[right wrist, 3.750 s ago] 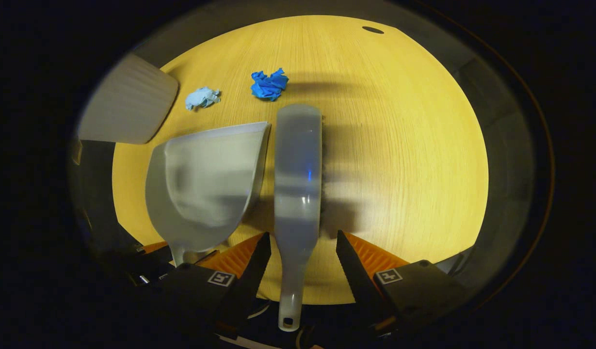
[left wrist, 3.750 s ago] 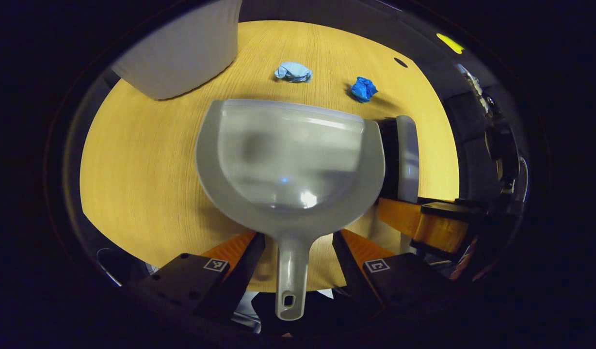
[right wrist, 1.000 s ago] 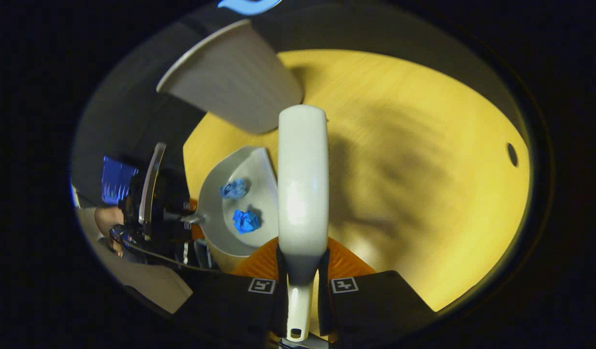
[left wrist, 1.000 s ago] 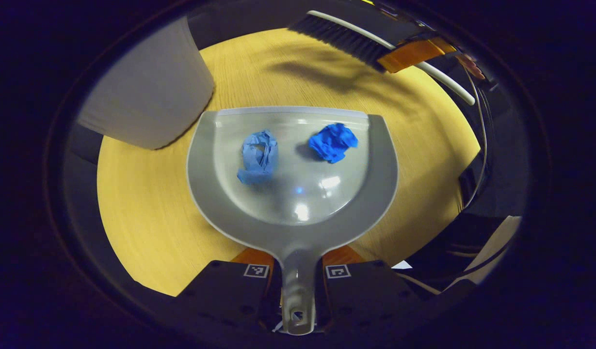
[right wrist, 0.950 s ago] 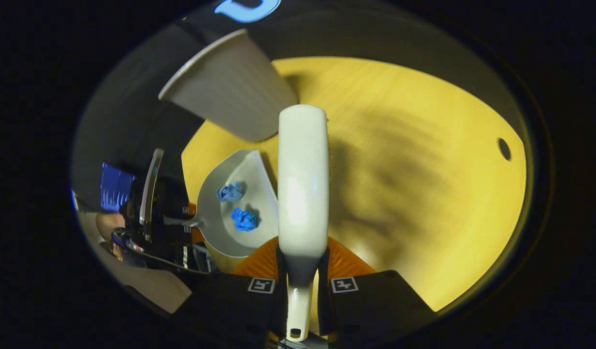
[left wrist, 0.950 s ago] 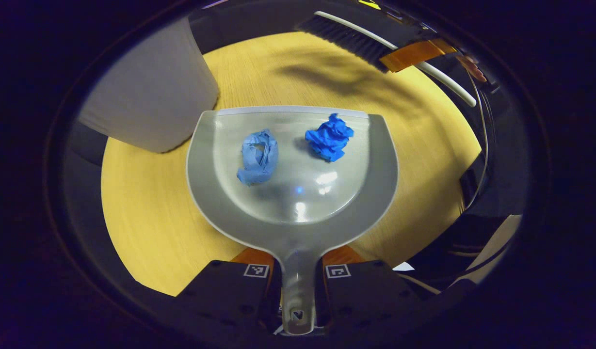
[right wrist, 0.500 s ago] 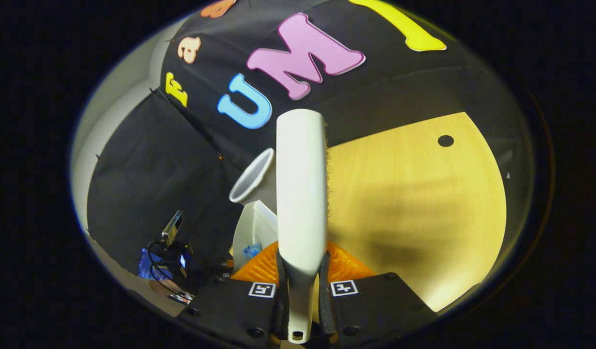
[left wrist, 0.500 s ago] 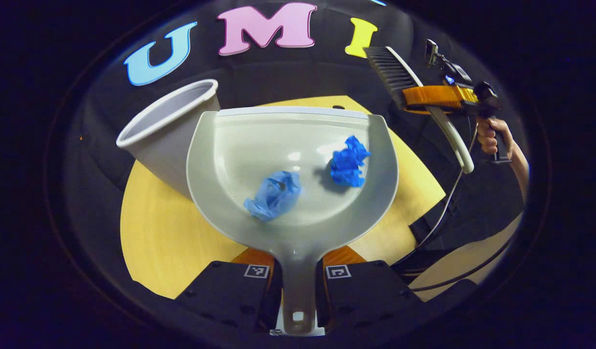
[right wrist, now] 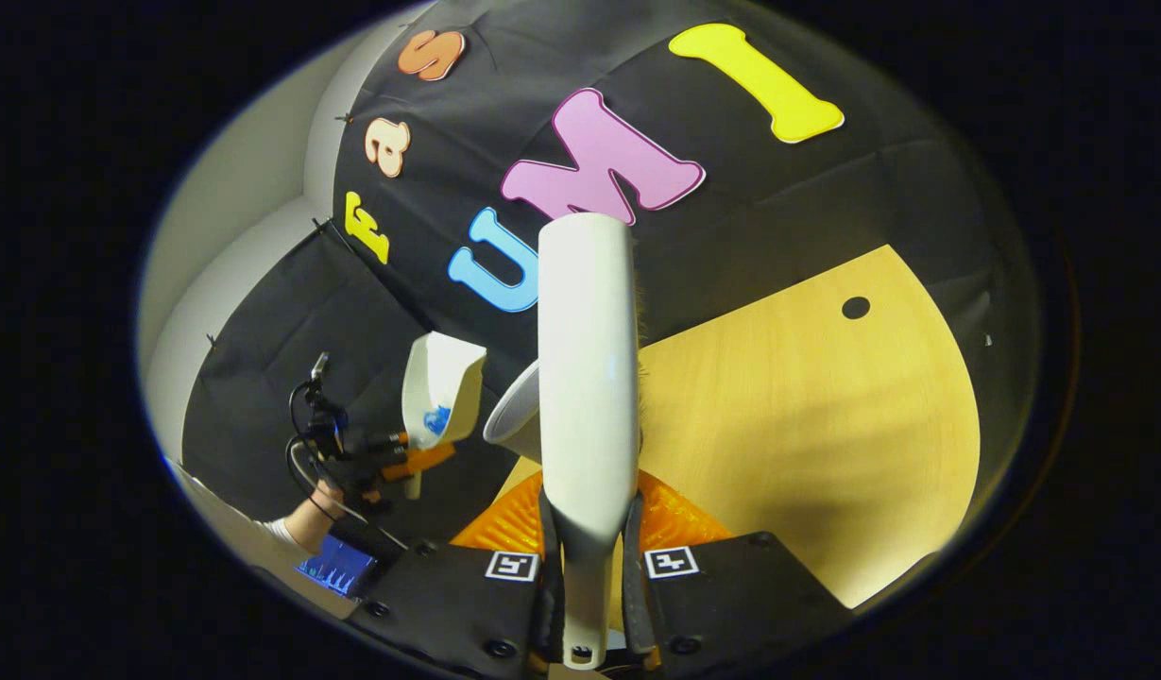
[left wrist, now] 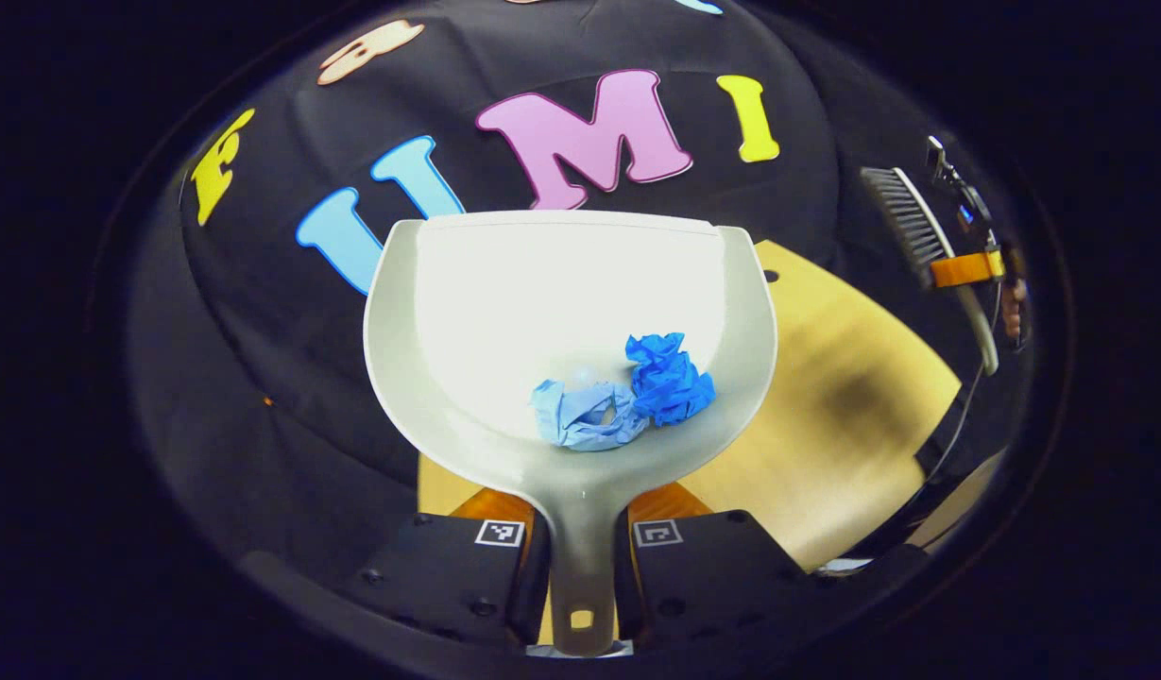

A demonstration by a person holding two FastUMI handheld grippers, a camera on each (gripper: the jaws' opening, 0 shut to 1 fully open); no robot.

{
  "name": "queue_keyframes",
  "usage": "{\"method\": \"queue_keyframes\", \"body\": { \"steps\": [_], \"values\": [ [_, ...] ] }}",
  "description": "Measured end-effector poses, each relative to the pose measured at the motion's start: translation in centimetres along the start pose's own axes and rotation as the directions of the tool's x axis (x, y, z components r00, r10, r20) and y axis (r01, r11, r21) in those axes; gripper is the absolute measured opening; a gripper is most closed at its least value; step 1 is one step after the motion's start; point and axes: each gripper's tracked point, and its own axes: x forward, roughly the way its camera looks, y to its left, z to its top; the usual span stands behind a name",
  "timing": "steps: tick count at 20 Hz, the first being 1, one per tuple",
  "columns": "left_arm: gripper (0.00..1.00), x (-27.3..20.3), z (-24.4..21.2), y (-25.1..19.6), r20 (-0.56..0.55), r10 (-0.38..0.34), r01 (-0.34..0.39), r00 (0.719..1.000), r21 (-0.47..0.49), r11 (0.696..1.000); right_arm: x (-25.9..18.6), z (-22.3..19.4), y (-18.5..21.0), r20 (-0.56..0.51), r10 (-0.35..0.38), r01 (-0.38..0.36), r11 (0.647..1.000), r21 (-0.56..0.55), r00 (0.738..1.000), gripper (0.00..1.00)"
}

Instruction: Pick up the small broom and dustpan from the desktop, sweep the trash into the dustpan with the broom, and then empty the trash into the garbage bin.

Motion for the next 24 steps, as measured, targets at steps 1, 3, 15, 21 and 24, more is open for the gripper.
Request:
{"method": "queue_keyframes", "body": {
  "steps": [1, 3, 15, 21, 24],
  "values": [
    [0.26, 0.4, 0.0, 1.8, -0.025, 0.051, -0.049, 0.998, 0.059, 0.997, -0.1, -0.2, 0.1, 0.000, 0.003, -0.003, 1.000, 0.002, 1.000, 0.26],
    [0.25, 0.7, -0.3, 5.1, -0.078, 0.157, -0.141, 0.984, 0.181, 0.973, -0.2, -0.6, 0.2, -0.006, 0.015, -0.015, 1.000, 0.020, 1.000, 0.26],
    [0.25, -0.1, -4.1, 13.7, -0.084, 0.602, -0.220, 0.794, 0.883, 0.414, -0.6, -2.2, -1.7, -0.042, -0.028, 0.030, 0.999, 0.039, 0.999, 0.26],
    [0.26, 0.1, -4.3, 14.2, -0.004, 0.586, -0.301, 0.810, 0.855, 0.422, 0.2, -3.3, -2.0, -0.073, -0.055, 0.057, 0.998, 0.018, 0.996, 0.26],
    [0.25, 0.7, -3.9, 11.1, 0.011, 0.480, -0.345, 0.877, 0.708, 0.615, 0.4, -2.8, -2.0, -0.059, -0.087, 0.087, 0.996, 0.010, 0.995, 0.26]
  ]
}}
